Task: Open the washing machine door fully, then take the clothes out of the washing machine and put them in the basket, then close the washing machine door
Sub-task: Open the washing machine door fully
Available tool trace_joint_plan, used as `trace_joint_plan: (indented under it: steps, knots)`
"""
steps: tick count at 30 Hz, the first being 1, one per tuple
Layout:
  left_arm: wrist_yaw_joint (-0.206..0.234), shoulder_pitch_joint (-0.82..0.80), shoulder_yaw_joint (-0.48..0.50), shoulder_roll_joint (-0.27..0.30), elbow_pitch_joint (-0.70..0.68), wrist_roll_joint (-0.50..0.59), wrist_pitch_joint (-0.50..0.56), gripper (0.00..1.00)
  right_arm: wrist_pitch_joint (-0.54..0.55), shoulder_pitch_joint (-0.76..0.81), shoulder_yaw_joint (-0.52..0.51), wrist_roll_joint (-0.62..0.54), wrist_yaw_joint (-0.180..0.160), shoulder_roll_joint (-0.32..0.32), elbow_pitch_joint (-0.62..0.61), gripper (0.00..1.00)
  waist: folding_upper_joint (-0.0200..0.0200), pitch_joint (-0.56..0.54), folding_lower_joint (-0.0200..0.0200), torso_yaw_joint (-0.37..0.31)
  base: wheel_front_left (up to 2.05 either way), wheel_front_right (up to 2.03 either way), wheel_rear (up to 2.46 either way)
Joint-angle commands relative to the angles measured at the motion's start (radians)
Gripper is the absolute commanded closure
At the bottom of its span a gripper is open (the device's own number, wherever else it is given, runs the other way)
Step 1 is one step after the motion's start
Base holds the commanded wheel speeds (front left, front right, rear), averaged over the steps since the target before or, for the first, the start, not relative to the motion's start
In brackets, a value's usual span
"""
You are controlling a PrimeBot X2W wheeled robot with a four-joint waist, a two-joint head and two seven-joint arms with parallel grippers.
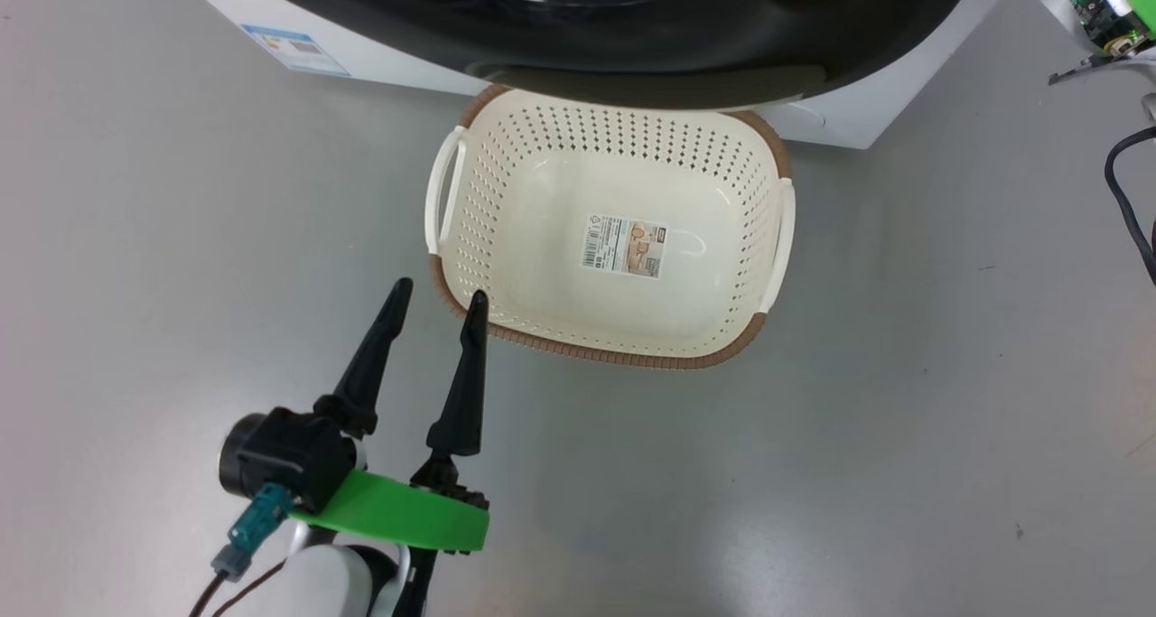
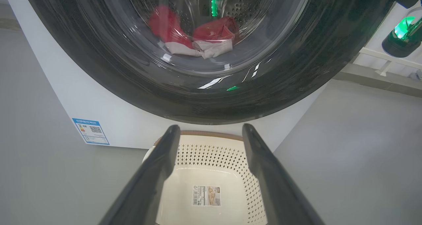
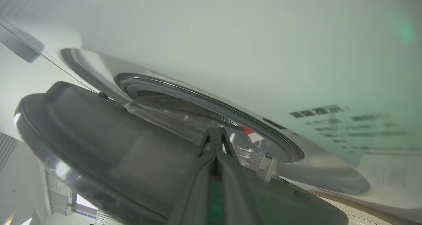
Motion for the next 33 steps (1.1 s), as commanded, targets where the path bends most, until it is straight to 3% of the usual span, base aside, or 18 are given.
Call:
trace_joint_plan:
  steps: [1, 33]
  knots:
    - [0.005, -0.003, 0.029, 0.015, -0.021, -0.001, -0.009, 0.0, 0.02, 0.029, 0.017, 0.006, 0.001, 0.02, -0.026, 1.0, 0.0, -0.005, 0.0, -0.002, 0.0, 0.0, 0.0]
    - [-0.002, 0.083, 0.058, 0.015, -0.008, 0.029, -0.009, 0.0, 0.149, 0.253, 0.137, -0.046, 0.001, 0.077, -0.163, 1.0, 0.0, -0.154, 0.0, -0.033, 0.0, 0.0, 0.0]
